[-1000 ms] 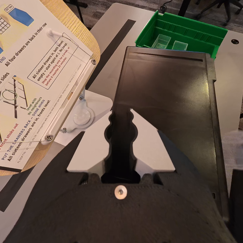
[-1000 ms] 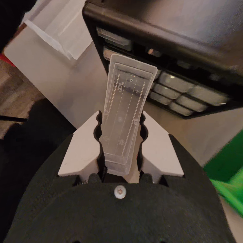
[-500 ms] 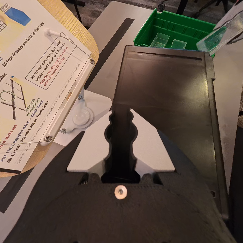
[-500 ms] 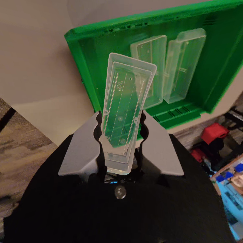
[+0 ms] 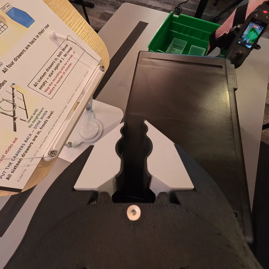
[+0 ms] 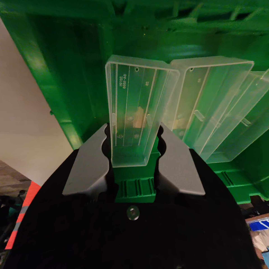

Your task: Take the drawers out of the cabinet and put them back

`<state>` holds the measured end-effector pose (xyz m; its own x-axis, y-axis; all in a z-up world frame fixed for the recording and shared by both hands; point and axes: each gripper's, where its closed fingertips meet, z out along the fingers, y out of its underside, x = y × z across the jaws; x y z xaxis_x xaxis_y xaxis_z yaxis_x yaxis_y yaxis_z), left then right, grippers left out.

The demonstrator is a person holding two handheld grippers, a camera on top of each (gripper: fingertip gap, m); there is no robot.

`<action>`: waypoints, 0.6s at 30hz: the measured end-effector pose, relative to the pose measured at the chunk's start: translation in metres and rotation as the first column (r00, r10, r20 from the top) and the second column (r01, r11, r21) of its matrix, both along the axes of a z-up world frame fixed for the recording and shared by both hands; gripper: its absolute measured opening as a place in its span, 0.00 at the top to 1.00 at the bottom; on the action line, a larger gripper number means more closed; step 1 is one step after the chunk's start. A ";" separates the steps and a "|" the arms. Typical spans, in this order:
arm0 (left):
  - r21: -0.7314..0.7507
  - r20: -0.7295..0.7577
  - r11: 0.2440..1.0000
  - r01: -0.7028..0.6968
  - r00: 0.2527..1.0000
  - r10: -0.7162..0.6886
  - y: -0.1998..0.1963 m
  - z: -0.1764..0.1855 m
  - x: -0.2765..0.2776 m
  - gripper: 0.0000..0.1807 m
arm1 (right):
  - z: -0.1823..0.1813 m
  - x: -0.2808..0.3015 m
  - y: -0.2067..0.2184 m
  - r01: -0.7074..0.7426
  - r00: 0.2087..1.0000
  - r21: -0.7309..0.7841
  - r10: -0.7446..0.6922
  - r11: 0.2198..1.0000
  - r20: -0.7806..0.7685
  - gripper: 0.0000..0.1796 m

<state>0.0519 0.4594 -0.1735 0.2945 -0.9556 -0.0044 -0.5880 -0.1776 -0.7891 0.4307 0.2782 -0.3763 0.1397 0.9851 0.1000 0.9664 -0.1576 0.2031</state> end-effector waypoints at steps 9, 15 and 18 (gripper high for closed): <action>-0.002 0.011 1.000 0.010 1.000 -0.010 0.000 0.001 0.000 0.89 | 0.008 -0.005 0.010 -0.041 0.999 0.108 0.042 0.993 -0.011 0.66; 0.000 0.019 1.000 0.007 1.000 -0.007 0.000 0.001 0.000 0.89 | 0.009 0.003 0.021 -0.089 0.996 0.130 0.085 0.988 0.040 0.67; 0.000 0.020 1.000 0.005 1.000 -0.005 0.000 0.001 0.000 0.89 | 0.010 0.007 0.031 -0.094 0.995 0.145 0.087 0.985 0.055 0.67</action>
<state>0.0517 0.4593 -0.1722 0.2894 -0.9572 0.0011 -0.5733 -0.1742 -0.8006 0.4381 0.3087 -0.3663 0.0420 0.9676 0.2490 0.9677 -0.1014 0.2308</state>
